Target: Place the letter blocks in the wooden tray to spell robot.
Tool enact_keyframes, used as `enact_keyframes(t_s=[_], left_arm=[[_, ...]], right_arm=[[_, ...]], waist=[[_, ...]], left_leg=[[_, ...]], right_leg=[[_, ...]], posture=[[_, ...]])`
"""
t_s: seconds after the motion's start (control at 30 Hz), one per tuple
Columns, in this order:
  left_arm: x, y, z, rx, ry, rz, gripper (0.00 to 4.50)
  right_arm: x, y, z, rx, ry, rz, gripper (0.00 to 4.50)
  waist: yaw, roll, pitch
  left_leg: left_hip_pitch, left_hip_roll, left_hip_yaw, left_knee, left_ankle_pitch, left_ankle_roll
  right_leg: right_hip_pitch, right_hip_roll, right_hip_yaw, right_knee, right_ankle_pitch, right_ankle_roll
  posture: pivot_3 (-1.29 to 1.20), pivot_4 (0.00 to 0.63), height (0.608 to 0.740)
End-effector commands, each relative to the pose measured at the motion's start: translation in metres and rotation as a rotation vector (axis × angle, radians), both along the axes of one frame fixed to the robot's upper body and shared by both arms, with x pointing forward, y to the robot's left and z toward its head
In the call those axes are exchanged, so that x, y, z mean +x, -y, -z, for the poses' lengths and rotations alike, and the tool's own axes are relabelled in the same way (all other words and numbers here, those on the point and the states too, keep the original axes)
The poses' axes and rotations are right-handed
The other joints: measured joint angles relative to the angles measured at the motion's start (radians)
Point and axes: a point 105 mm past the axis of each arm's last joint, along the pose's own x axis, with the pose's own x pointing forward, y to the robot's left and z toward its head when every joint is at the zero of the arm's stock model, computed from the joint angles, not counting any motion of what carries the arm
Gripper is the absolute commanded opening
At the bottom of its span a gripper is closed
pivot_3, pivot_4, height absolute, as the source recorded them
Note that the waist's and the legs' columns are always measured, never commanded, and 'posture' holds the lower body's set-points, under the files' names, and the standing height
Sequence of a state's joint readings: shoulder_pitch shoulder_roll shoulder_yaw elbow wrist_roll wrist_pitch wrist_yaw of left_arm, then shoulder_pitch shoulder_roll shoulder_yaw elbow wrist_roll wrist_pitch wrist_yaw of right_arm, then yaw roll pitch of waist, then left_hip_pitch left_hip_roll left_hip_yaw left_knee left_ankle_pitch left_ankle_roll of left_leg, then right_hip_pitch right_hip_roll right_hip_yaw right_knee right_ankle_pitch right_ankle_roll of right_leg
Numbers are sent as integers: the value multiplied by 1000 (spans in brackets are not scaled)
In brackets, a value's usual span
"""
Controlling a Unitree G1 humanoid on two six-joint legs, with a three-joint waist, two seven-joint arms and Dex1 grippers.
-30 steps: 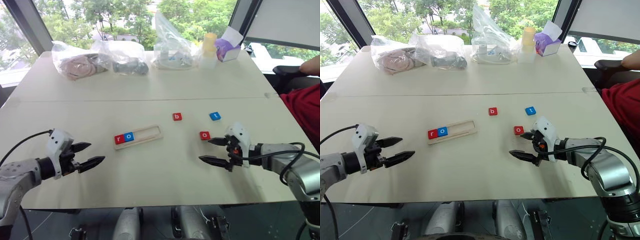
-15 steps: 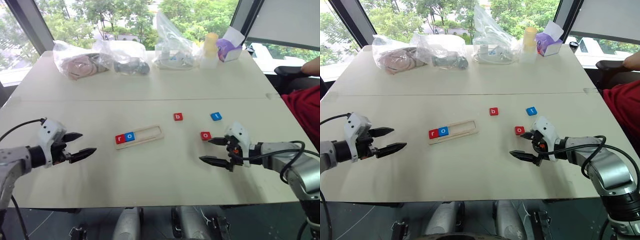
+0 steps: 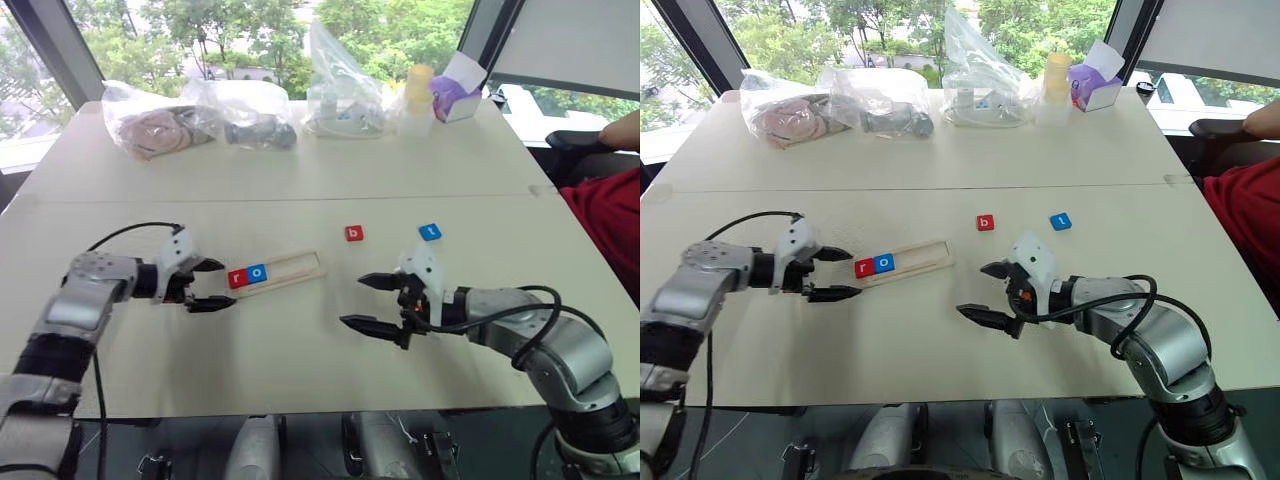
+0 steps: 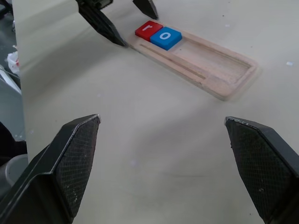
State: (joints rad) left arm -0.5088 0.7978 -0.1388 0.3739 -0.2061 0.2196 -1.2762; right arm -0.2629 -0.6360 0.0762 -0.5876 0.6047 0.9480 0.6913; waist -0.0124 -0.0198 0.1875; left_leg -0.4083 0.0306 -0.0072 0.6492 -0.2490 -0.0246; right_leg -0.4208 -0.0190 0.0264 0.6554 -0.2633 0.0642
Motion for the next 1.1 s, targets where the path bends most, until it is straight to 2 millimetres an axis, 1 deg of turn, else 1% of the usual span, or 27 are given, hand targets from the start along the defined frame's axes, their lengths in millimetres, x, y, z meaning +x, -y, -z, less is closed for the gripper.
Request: enact_keyframes(t_s=[0.03, 0.3, 0.4, 0.43, 0.47, 0.63, 0.7, 0.77, 0.8, 0.83, 0.87, 0.9, 1.0, 1.1], left_arm=[[0, 7, 11, 24, -25, 53, 4500], [-7, 10, 36, 51, -56, 79, 4500], [-8, 10, 41, 53, -56, 79, 3643], [-8, 10, 41, 50, -57, 78, 3279], [-8, 11, 40, 44, -56, 78, 3143], [-5, 9, 31, 67, -14, 87, 3144], [-3, 13, 19, 40, 8, 110, 3144], [-3, 22, 4, 26, 35, 179, 3144], [-5, 27, 2, 72, 41, 250, 3144], [-8, 30, 2, 106, 42, 299, 3144], [-9, 32, 3, 128, 37, 336, 3144], [-9, 34, 4, 139, 33, 358, 3144], [-3, 43, 3, 119, 34, 378, 3144], [4, 48, 5, 119, 33, 380, 3144]], right_arm=[[-3, -6, -8, 9, 45, -13, 4418], [0, 6, -5, -4, 47, 63, 4418], [3, 11, -6, -15, 57, 79, 4500], [5, 12, -6, -18, 60, 84, 4500], [6, 14, -7, -20, 64, 90, 4500], [15, 33, -10, -35, 80, 158, 4500], [17, 43, -12, -26, 82, 195, 4500], [21, 54, -17, -2, 91, 242, 4500], [29, 72, -19, -24, 122, 320, 4500], [35, 85, -20, -43, 145, 375, 4500], [37, 95, -21, -56, 156, 413, 4500], [38, 101, -21, -62, 161, 433, 4500], [32, 104, -18, -62, 149, 433, 4500], [25, 99, -14, -52, 139, 432, 4500]], waist=[[1, 0, 0], [2, 2, -4], [2, 3, -7], [2, 4, -8], [1, 5, -9], [2, 5, -11], [2, 5, -11], [2, 5, -11], [2, 5, -11], [3, 5, -11], [3, 5, -10], [3, 5, -10], [1, 4, -10], [-1, 4, -10]], left_leg=[[0, 0, 0, 0, 0, 0], [1, 0, -1, 1, 0, 0], [3, 0, 0, 1, 0, 0], [3, 0, -1, 1, 0, 0], [3, 0, -1, 1, 0, 0], [4, 0, -1, 1, 0, 0], [4, 0, -1, 1, 0, 0], [3, 0, -1, 1, 0, 0], [3, 0, -1, 1, 0, 0], [2, 0, -1, 1, 0, 0], [2, 0, -1, 1, 0, 0], [2, 0, -1, 1, 0, 0], [2, 0, -1, 1, 0, 0], [2, 1, -2, 0, 0, 1]], right_leg=[[0, 0, 0, 0, 0, 0], [2, 0, 0, 0, 0, 0], [3, 0, 0, 0, 0, 0], [4, 0, 0, 0, 0, 0], [4, 0, 0, 0, 0, 0], [5, 0, 0, 0, 0, 0], [5, 0, 0, 0, 0, 0], [5, 0, 0, 0, 0, 0], [4, 1, 0, 0, 0, 0], [4, 1, 0, 0, 0, 0], [4, 1, 0, 0, 0, 0], [4, 1, 0, 0, 0, 0], [4, 2, 1, 0, 0, 0], [3, 4, 1, 1, 0, 0]], posture=[[0, 150, 740], [0, 150, 740], [0, 150, 740], [0, 150, 740], [0, 150, 740], [0, 150, 740], [0, 150, 740], [0, 150, 740], [0, 150, 740], [0, 150, 740], [0, 150, 740], [0, 150, 740], [0, 150, 740], [0, 150, 740]])
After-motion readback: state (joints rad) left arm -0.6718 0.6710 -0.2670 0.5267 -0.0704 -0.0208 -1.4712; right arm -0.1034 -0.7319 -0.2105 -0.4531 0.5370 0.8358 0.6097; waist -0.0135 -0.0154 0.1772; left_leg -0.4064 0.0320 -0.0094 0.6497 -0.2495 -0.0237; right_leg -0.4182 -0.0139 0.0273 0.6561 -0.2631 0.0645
